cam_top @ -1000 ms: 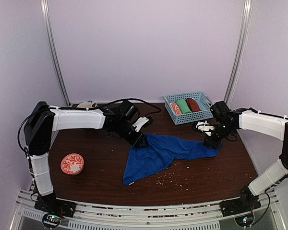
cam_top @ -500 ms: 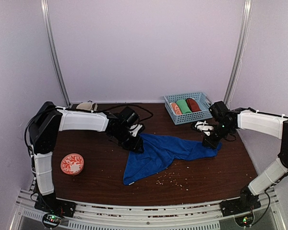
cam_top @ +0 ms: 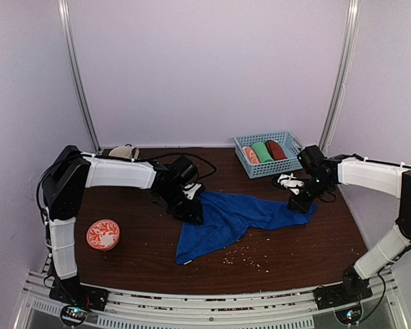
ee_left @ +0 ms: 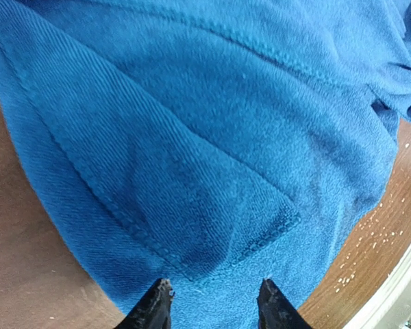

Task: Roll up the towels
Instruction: Pick up the towel from the center of the board.

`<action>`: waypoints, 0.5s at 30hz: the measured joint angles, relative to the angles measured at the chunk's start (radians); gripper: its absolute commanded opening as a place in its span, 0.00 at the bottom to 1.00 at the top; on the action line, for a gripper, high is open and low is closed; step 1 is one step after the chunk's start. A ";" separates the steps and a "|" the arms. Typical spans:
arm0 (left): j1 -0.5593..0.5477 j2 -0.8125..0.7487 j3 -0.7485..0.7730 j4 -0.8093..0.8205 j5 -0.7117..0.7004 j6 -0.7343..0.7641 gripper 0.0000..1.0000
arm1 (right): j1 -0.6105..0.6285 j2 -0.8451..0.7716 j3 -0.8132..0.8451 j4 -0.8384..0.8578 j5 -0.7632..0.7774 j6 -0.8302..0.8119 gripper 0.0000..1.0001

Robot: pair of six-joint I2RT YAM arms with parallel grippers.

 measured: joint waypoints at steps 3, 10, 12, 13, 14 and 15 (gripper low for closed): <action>-0.005 0.014 0.000 -0.005 0.017 -0.001 0.45 | 0.000 0.000 0.000 0.000 -0.001 0.000 0.00; -0.018 0.054 0.025 -0.014 0.038 0.005 0.27 | 0.000 0.000 -0.006 0.010 -0.007 0.000 0.00; -0.019 0.066 0.038 -0.015 0.037 0.007 0.20 | 0.000 0.000 -0.008 0.013 -0.009 0.000 0.00; -0.019 0.069 0.043 -0.015 0.033 0.008 0.17 | 0.000 0.000 -0.009 0.014 -0.010 0.000 0.00; -0.020 0.071 0.048 -0.016 0.030 0.008 0.16 | 0.000 0.000 -0.009 0.014 -0.010 0.000 0.00; -0.020 0.073 0.055 -0.018 0.027 0.009 0.14 | 0.000 0.000 -0.010 0.015 -0.010 0.000 0.00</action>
